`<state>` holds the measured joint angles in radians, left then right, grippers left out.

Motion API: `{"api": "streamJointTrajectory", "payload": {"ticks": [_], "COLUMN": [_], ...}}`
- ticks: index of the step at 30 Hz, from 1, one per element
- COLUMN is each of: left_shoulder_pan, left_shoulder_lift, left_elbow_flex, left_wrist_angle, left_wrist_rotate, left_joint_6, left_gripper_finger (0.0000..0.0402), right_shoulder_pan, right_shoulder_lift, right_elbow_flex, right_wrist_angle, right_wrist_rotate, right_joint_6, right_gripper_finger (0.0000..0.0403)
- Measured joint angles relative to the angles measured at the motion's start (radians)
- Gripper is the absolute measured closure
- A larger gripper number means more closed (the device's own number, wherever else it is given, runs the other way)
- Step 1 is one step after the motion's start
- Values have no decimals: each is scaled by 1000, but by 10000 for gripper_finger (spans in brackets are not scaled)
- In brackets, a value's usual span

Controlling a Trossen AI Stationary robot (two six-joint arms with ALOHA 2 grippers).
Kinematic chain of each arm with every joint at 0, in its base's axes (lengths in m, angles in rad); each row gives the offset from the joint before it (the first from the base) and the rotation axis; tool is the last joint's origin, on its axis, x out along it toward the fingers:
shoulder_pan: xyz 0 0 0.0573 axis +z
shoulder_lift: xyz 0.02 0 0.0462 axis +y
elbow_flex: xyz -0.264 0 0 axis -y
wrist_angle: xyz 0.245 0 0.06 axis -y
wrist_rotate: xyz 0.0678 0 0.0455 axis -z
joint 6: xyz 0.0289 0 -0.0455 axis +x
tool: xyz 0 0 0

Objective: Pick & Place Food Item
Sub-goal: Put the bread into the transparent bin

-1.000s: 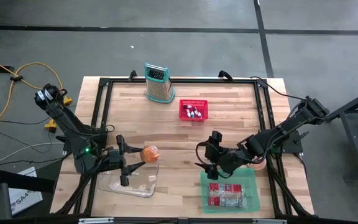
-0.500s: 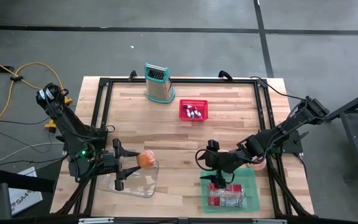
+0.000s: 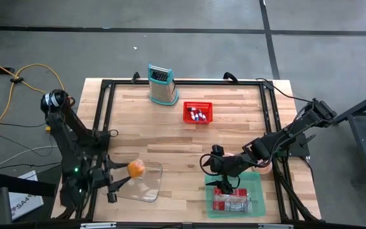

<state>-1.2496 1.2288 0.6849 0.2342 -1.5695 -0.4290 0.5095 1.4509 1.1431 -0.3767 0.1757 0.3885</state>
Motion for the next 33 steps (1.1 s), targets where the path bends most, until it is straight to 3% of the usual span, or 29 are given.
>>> {"api": "streamJointTrajectory", "payload": {"ticks": [7, 20, 33], "left_shoulder_pan": [-9, 35, 66], "left_shoulder_lift": [84, 253, 407], "left_elbow_flex": [0, -1, -1], "left_wrist_angle": [-15, -25, -29], "left_wrist_rotate": [-3, 0, 76], "left_joint_6": [-195, -413, -688], "left_gripper_finger": [191, 191, 191], "right_shoulder_pan": [0, 0, 0], "right_shoulder_lift": [0, 0, 0], "right_elbow_flex": [0, 0, 0], "right_wrist_angle": [0, 0, 0], "right_wrist_rotate": [0, 0, 0], "right_joint_6": [0, 0, 0], "right_gripper_finger": [57, 57, 57]}}
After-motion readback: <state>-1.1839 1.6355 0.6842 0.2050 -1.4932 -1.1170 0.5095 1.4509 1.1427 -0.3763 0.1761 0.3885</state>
